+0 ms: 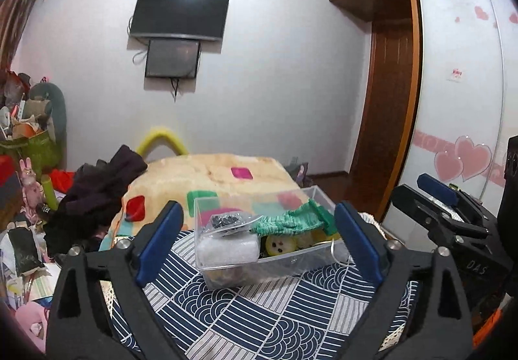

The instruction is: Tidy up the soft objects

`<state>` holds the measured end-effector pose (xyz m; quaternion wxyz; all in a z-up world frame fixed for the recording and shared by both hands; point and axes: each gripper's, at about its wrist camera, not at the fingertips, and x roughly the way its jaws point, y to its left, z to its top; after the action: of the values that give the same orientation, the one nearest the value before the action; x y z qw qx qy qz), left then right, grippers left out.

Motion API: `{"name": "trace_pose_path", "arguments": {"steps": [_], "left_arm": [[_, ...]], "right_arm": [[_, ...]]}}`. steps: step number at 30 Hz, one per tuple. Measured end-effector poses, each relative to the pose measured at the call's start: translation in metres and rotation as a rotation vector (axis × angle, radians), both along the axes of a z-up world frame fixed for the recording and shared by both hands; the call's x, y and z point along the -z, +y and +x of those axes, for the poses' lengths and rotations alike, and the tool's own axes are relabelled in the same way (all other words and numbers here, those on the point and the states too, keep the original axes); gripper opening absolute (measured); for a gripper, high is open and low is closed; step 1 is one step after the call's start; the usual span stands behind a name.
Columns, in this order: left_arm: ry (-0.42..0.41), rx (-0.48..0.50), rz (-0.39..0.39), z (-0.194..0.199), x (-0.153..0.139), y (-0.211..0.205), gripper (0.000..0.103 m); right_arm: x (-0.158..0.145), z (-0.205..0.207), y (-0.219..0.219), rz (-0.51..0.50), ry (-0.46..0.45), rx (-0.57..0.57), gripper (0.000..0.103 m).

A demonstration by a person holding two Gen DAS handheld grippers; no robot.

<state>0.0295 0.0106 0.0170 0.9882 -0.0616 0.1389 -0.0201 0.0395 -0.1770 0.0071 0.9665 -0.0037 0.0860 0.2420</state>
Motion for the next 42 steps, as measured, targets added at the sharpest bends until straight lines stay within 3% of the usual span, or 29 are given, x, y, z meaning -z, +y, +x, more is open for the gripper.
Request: {"name": "trace_pose_path", "arguments": {"steps": [10, 42], "left_arm": [[-0.046, 0.0, 0.039, -0.023, -0.005, -0.006, 0.1], [-0.041, -0.003, 0.056, -0.023, -0.002, -0.013, 0.101]], "right_arm": [[0.001, -0.008, 0.002, 0.001, -0.01, 0.005, 0.089], [0.006, -0.018, -0.001, 0.014, -0.014, -0.006, 0.093]]}}
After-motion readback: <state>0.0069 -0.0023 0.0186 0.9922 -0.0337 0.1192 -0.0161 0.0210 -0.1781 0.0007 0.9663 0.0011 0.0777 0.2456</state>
